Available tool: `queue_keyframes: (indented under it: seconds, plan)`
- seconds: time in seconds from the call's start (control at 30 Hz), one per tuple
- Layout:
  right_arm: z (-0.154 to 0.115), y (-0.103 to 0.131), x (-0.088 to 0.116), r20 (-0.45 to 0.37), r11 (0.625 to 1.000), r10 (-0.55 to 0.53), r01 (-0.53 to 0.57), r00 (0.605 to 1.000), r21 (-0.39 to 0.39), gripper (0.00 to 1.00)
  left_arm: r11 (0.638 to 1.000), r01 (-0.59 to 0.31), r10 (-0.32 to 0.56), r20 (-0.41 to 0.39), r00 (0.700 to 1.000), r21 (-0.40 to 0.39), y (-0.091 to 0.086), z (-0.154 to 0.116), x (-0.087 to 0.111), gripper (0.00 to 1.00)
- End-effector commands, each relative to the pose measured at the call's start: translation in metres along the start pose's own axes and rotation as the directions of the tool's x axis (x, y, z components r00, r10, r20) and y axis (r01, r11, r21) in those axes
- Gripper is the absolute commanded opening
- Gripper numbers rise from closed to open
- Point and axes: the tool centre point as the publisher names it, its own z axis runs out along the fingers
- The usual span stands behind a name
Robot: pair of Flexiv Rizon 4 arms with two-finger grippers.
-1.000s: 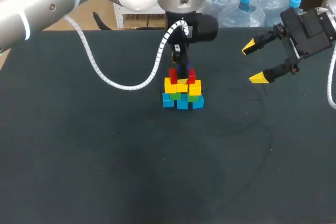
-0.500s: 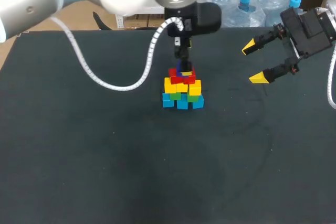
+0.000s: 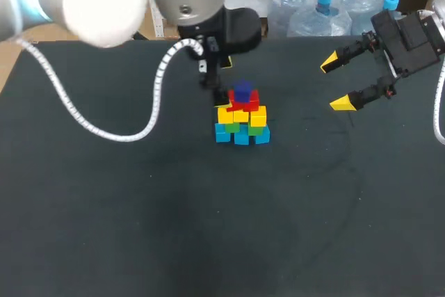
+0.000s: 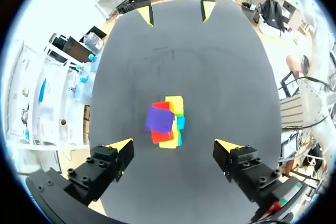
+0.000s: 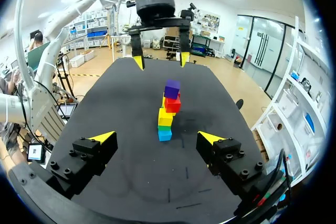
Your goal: Place the blue cubes, place green cubes on the blue cubes, place the yellow cubes on the green cubes, then place the red cubes on the yellow cubes, and place purple cube on the red cubes.
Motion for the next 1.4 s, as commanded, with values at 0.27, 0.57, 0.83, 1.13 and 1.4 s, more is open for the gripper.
queue_keyframes:
  seconds: [0.27,0.57,0.83,1.13,1.4]
  plan:
    - [0.0,0.001,0.0,0.0,1.0,0.0,0.0,1.0,0.002,1.0,0.992,-0.033,0.073,0.35,0.934,-0.119,-0.012,0.003,0.025,1.0]
    - [0.0,0.001,0.0,0.0,1.0,0.0,0.0,1.0,0.002,1.0,0.989,-0.015,0.077,0.427,0.901,-0.147,-0.012,0.006,0.04,1.0]
    - [0.0,0.001,0.0,0.0,1.0,0.0,0.0,1.0,0.002,1.0,0.988,0.01,0.057,0.428,0.902,-0.152,-0.016,0.001,0.056,1.0]
    - [0.0,0.001,0.0,0.0,1.0,0.0,0.0,1.0,0.002,1.0,0.99,0.044,0.018,0.443,0.896,-0.131,-0.015,-0.003,0.075,1.0]
    - [0.0,0.001,0.0,0.0,1.0,0.0,0.0,1.0,0.002,1.0,0.988,0.062,0.009,0.455,0.89,-0.141,-0.016,-0.003,0.082,1.0]
